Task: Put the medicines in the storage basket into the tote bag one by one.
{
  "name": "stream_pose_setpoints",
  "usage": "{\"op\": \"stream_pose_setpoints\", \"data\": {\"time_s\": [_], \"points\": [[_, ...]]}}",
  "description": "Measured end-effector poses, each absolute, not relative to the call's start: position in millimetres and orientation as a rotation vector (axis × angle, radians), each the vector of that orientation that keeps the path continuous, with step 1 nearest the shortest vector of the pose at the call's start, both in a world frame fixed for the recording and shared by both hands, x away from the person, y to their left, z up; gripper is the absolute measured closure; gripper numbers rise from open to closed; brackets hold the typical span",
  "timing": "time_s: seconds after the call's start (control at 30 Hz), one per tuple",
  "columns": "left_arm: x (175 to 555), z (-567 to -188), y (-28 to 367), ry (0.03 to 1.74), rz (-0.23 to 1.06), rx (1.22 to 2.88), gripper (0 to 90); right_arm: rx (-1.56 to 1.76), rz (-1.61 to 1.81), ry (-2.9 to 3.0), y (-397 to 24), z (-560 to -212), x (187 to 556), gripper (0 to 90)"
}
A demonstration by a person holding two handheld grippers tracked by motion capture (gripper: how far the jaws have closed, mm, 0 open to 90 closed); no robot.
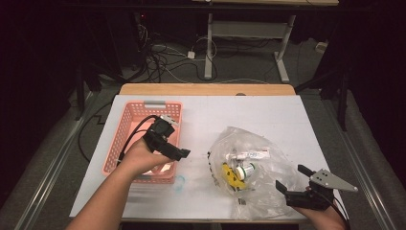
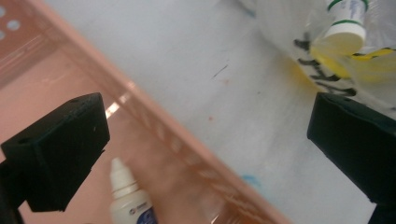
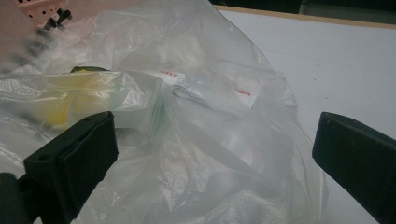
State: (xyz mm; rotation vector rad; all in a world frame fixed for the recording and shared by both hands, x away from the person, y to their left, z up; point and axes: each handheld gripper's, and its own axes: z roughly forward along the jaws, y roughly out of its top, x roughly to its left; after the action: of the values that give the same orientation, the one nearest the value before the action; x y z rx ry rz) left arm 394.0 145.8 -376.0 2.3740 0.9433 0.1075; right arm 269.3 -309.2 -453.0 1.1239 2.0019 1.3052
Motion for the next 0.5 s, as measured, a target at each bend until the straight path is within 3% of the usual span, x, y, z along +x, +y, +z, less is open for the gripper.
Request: {"op": "stream_pose_setpoints", "data": {"time_s": [0.5], "points": [[397, -397, 178, 1.083, 0.138, 2.4, 6.2, 1.12, 1.3, 2.004, -309, -454, 270, 0.8]]}}
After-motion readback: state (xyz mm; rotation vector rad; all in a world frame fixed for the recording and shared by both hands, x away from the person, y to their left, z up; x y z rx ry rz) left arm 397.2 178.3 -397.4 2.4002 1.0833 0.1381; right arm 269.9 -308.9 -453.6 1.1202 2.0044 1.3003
